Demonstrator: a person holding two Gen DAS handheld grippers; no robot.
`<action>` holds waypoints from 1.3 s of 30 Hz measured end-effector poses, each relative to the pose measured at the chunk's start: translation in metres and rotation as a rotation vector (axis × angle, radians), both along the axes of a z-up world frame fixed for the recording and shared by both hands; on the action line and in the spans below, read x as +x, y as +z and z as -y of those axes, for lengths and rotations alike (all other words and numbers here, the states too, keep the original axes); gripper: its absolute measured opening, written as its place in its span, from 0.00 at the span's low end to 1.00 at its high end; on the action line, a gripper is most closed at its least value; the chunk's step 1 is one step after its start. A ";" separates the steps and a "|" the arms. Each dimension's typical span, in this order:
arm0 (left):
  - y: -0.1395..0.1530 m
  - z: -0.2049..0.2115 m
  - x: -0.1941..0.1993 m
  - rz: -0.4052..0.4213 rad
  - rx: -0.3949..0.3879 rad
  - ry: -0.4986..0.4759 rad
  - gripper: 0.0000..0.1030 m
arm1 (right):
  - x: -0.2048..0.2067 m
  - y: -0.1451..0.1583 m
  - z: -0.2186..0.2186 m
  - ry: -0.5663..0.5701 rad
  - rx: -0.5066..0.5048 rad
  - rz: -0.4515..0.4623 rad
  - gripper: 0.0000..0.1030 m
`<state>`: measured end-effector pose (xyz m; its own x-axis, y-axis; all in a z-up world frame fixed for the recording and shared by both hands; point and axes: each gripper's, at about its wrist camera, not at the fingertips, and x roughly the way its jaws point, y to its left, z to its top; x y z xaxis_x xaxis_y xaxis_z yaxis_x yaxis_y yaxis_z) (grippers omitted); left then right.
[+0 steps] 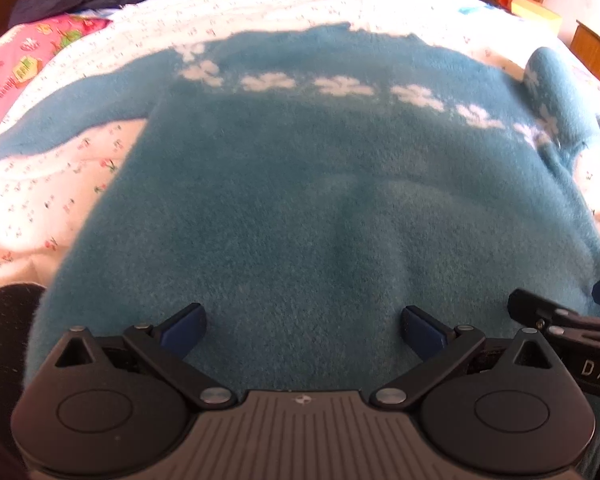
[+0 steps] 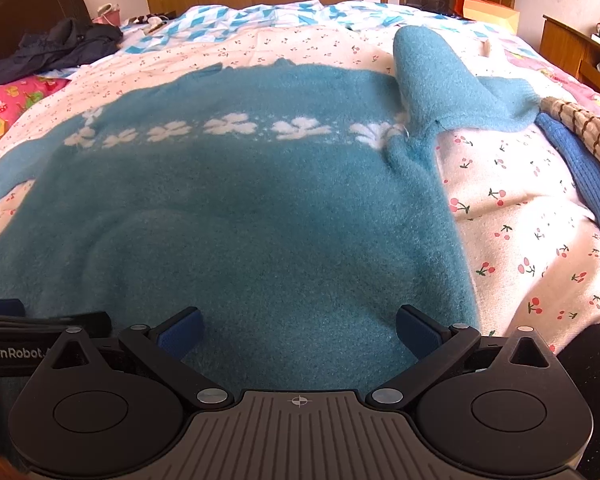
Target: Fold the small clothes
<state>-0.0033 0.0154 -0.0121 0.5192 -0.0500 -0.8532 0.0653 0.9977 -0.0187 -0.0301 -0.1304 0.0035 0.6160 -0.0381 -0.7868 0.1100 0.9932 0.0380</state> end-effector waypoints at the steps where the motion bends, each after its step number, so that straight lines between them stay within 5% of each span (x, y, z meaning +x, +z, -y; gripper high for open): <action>1: 0.002 0.000 -0.001 0.012 0.005 0.000 1.00 | 0.000 0.000 0.000 0.002 -0.002 0.002 1.00; 10: 0.013 0.004 -0.006 0.075 0.047 -0.012 1.00 | -0.003 0.005 -0.001 0.004 0.002 0.024 1.00; 39: 0.013 0.007 -0.007 0.069 0.044 -0.007 1.00 | -0.002 0.005 0.000 0.012 0.022 0.023 1.00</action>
